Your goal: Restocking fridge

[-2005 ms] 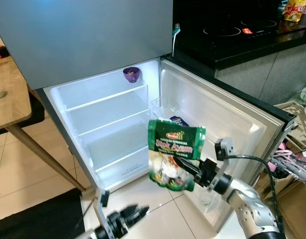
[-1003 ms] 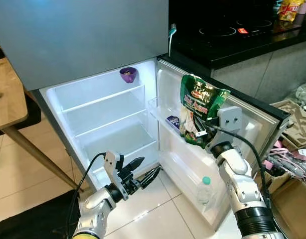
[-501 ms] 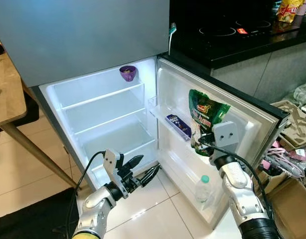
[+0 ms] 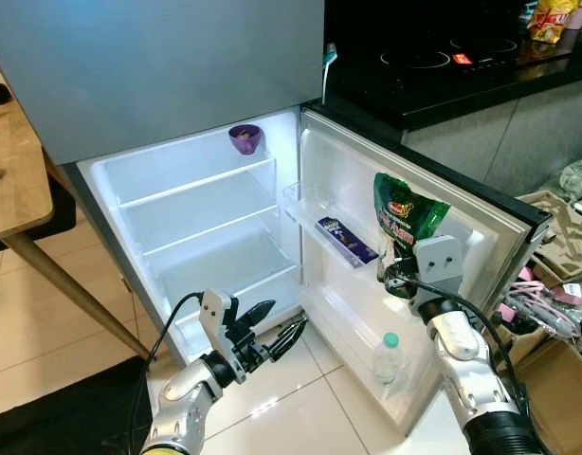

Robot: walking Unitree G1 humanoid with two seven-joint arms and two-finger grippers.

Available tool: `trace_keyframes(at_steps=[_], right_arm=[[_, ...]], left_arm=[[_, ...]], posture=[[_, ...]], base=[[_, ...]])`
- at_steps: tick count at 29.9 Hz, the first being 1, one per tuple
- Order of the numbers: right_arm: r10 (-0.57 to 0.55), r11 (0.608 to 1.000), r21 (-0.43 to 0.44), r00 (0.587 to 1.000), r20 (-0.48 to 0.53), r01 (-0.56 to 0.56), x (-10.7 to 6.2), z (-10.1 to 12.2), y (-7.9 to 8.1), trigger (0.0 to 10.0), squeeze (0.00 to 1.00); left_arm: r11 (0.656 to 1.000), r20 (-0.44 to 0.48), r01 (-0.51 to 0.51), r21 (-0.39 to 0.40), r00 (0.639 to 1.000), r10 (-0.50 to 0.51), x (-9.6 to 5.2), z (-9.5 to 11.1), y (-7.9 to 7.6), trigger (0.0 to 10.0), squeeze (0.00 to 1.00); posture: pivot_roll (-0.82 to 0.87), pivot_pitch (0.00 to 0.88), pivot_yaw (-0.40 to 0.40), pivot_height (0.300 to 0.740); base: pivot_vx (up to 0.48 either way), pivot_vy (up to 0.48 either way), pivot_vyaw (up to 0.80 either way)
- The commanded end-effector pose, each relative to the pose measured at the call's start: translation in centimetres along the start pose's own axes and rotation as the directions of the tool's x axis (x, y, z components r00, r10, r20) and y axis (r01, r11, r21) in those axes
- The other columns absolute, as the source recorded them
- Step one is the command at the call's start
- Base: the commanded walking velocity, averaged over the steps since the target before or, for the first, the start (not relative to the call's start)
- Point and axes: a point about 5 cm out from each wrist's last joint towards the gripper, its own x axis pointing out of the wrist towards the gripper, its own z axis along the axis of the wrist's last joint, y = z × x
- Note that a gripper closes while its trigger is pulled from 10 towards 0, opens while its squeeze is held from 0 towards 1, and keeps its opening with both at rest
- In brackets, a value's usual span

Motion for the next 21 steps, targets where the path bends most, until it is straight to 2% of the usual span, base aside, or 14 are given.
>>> trace_keyframes(at_steps=[1, 6, 15, 21], right_arm=[[-0.025, 1.0, -0.006, 0.998, 0.052, 0.025, 0.4, 0.8, -0.5, 10.0, 0.0], [-0.039, 0.999, 0.01, 0.997, 0.067, 0.038, 0.7, 0.8, -0.6, 10.0, 0.0], [-0.009, 1.0, 0.028, 0.993, 0.114, 0.006, 1.2, 1.5, 0.4, 10.0, 0.0], [0.026, 1.0, -0.016, 0.993, 0.119, -0.024, 1.4, 1.3, 1.1, 10.0, 0.0]], left_arm=[[1.0, -0.016, 0.008, -0.012, 1.0, -0.008, -0.2, -0.6, -0.3, 10.0, 0.0], [1.0, -0.017, 0.016, -0.012, 1.0, -0.016, -0.1, -0.6, -0.5, 10.0, 0.0], [0.999, -0.029, 0.035, -0.014, 0.999, -0.035, -0.5, -0.7, -0.8, 10.0, 0.0], [0.999, -0.022, 0.051, -0.008, 0.998, -0.051, -0.7, -0.2, -1.2, 10.0, 0.0]], posture=[[-0.1, 0.101, 0.012, 0.74], [-0.1, 0.102, 0.015, 0.74], [-0.08, 0.128, 0.039, 0.74], [-0.06, 0.154, 0.053, 0.74]], base=[[0.0, 0.0, 0.0], [0.0, 0.0, 0.0], [0.0, 0.0, 0.0], [0.0, 0.0, 0.0]])
